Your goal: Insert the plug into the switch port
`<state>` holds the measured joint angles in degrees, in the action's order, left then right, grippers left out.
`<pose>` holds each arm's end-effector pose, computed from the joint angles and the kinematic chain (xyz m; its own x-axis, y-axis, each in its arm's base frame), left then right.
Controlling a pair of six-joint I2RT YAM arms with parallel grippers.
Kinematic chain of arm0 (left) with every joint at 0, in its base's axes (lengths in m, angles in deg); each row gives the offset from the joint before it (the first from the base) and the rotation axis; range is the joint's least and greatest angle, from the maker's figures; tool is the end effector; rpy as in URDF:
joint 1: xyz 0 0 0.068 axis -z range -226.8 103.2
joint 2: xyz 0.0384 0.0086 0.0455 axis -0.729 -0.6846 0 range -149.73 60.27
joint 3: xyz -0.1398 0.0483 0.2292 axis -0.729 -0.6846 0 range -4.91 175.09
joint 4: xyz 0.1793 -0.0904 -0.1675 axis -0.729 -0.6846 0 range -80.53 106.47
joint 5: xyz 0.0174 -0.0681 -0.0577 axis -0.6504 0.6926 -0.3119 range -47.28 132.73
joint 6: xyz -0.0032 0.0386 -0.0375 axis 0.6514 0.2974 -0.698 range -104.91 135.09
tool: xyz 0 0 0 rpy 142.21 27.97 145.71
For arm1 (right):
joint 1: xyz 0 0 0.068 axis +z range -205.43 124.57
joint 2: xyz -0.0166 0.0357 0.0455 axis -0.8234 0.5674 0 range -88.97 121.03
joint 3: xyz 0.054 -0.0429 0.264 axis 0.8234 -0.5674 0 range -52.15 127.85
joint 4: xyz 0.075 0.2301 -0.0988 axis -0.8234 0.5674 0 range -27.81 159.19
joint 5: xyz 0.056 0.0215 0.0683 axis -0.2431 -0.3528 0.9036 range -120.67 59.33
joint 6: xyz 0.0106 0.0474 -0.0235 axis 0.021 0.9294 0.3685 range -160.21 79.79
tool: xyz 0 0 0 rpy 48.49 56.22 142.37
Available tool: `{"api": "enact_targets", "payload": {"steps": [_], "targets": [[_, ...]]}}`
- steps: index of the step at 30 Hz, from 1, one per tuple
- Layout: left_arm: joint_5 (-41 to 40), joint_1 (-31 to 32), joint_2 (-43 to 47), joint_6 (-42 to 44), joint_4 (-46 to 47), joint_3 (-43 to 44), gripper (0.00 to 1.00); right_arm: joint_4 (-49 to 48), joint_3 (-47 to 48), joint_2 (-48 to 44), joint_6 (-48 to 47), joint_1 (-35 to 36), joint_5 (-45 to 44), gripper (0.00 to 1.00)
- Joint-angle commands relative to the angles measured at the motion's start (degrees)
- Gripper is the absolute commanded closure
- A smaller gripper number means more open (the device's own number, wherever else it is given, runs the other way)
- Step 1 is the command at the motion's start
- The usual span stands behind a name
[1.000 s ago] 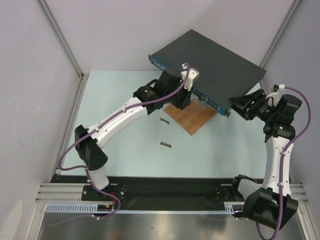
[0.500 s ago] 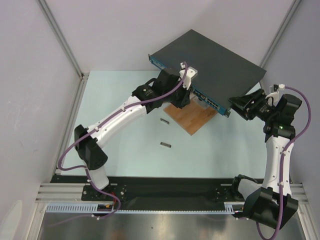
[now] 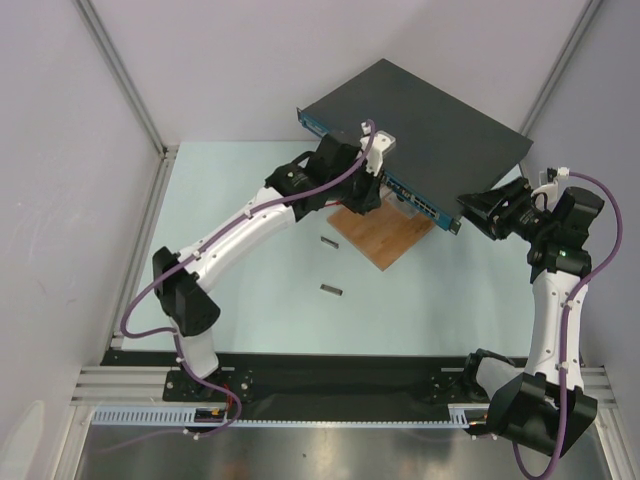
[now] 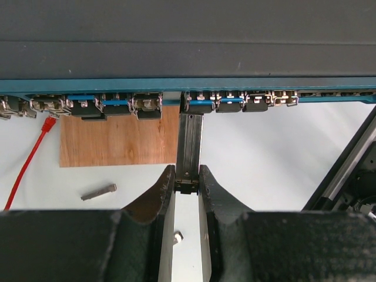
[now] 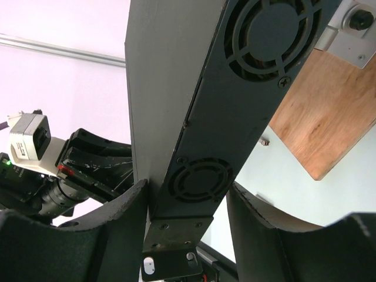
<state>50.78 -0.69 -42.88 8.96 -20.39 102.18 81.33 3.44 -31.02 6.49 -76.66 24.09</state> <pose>0.2820 -0.3005 0.3878 -0.4595 0.3251 -0.8265 0.7503 0.6401 -0.1654 0.2110 -0.0508 0.3525 -0.5978 0.6827 -0.4203 -0.0939 0.4610 0.8824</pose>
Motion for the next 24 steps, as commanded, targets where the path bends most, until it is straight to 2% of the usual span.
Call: {"api": "enact_targets", "payload": {"steps": [1, 9, 13, 24], "targets": [[-3.9, -0.1, -2.4, -1.3, -0.8, 6.3, 1.00, -2.6, 1.4, 1.3, -3.5, 2.0, 0.8, 0.73], [-7.9, 2.0, -3.4, -0.6, -2.9, 10.0, 1.00, -1.6, 2.1, 1.3, -4.7, 2.2, 0.2, 0.75], [-13.0, 3.7, -4.2, 0.8, -4.7, 12.7, 1.00, -0.1, 2.5, 1.1, -6.3, 2.6, -0.7, 0.76], [-12.9, 4.6, -6.2, 0.0, -3.8, 16.3, 1.00, 0.3, 2.3, 0.8, -6.4, 3.7, -1.0, 0.76]]}}
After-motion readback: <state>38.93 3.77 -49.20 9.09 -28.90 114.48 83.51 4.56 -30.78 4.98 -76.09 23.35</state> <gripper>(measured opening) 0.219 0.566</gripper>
